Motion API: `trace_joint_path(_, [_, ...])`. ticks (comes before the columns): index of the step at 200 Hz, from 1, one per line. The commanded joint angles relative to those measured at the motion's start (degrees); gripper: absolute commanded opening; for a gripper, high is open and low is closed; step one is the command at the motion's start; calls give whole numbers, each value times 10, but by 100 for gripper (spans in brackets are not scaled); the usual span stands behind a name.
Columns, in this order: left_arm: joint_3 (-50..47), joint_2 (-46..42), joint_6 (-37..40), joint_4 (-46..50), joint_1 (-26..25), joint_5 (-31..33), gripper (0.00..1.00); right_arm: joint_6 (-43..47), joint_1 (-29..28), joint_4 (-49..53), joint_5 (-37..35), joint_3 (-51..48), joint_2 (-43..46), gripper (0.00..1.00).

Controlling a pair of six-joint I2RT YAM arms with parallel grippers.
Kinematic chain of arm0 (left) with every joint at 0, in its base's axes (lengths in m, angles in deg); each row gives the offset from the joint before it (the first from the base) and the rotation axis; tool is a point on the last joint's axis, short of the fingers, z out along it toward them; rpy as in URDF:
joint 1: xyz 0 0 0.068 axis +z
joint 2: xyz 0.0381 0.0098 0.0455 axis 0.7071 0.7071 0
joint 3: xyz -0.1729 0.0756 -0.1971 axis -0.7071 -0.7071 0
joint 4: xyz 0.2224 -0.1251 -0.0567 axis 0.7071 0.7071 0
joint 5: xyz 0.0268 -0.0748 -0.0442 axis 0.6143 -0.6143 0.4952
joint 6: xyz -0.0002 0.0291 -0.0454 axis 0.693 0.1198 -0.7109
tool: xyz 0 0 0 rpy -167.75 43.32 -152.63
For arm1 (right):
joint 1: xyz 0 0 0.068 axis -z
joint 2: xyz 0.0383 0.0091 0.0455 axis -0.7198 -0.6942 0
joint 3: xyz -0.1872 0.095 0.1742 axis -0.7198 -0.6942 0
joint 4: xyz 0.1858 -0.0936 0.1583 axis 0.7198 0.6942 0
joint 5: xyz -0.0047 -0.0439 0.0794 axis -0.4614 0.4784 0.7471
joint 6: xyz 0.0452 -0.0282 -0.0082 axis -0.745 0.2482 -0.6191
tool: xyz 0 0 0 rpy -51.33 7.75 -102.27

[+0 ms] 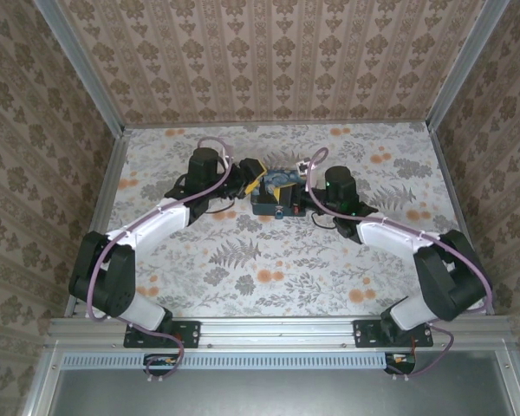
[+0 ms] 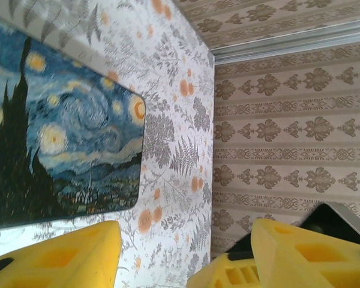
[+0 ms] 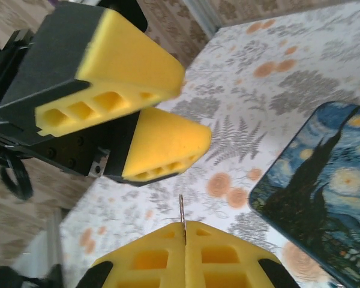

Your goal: Unlock a padlock with a key

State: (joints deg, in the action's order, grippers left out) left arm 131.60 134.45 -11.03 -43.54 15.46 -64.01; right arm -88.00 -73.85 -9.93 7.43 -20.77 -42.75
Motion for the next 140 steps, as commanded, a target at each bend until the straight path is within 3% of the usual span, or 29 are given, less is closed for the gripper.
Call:
trace_joint_path(1, [17,-9,-50,37,2,-13,59,157,-31,128,-144,24,37,0])
trace_joint_path(57, [17,-7,-79,31,-12,-1,58,298,-116,135,-330,29,40,0])
trace_joint_path(140, [6,18,-92,15,-41,13,51,334,-152,130,-367,54,25,0])
